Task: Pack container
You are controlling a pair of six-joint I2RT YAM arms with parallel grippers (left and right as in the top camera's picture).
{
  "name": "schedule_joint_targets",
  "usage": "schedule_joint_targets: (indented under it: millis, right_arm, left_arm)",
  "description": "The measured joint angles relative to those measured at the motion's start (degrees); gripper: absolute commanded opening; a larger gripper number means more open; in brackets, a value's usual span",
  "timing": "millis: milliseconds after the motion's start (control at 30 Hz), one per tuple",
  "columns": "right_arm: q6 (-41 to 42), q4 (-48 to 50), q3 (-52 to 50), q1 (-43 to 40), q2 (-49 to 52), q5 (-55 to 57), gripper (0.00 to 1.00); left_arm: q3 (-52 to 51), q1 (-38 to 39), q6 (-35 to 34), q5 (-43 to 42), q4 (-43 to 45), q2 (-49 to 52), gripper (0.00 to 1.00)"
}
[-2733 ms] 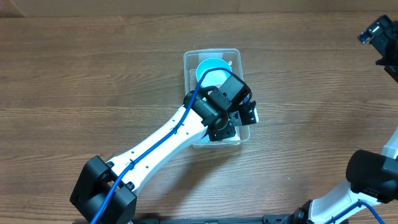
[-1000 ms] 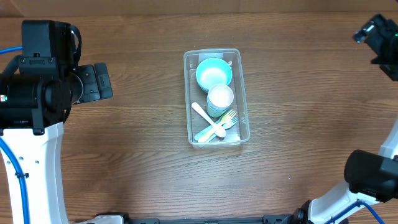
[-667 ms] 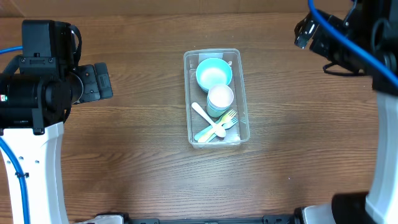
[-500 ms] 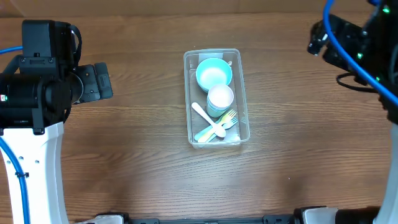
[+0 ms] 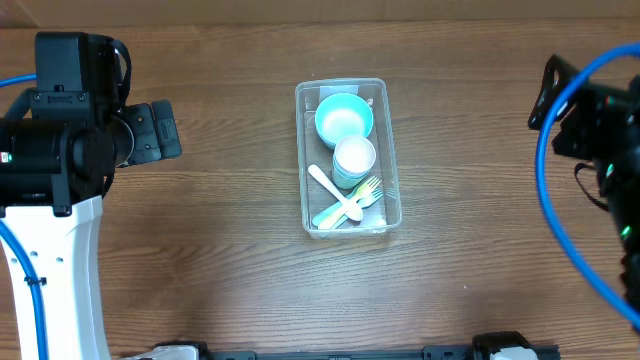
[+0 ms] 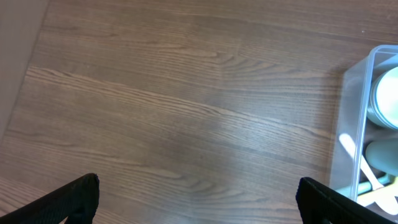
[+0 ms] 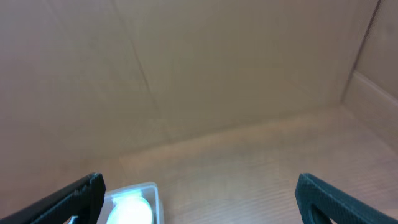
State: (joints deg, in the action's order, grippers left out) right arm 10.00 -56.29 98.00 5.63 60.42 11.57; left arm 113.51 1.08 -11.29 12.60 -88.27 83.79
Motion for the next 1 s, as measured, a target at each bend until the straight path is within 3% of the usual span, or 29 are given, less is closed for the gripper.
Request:
schedule_joint_targets:
  millis: [267, 467, 767, 1000]
  right_arm:
    - [-1.01, 13.00, -40.98, 0.00, -22.67, 0.42, 1.00]
    - [-1.05, 18.67, -62.73, -1.66, -38.97, 0.44, 1.00]
    - [-1.05, 19.98, -77.57, -2.27, -55.91, 0.46, 1.00]
    - [-1.03, 28.98, -85.57, -2.27, -59.58, 0.39, 1.00]
  left_arm:
    - [0.11, 0.00, -0.39, -0.20, 0.04, 0.00, 1.00]
    - [0.13, 0.00, -0.39, -0.20, 0.09, 0.02, 1.00]
    - [0.13, 0.00, -0.39, -0.20, 0.15, 0.02, 1.00]
    - [0.13, 0.00, -0.39, -0.20, 0.15, 0.02, 1.00]
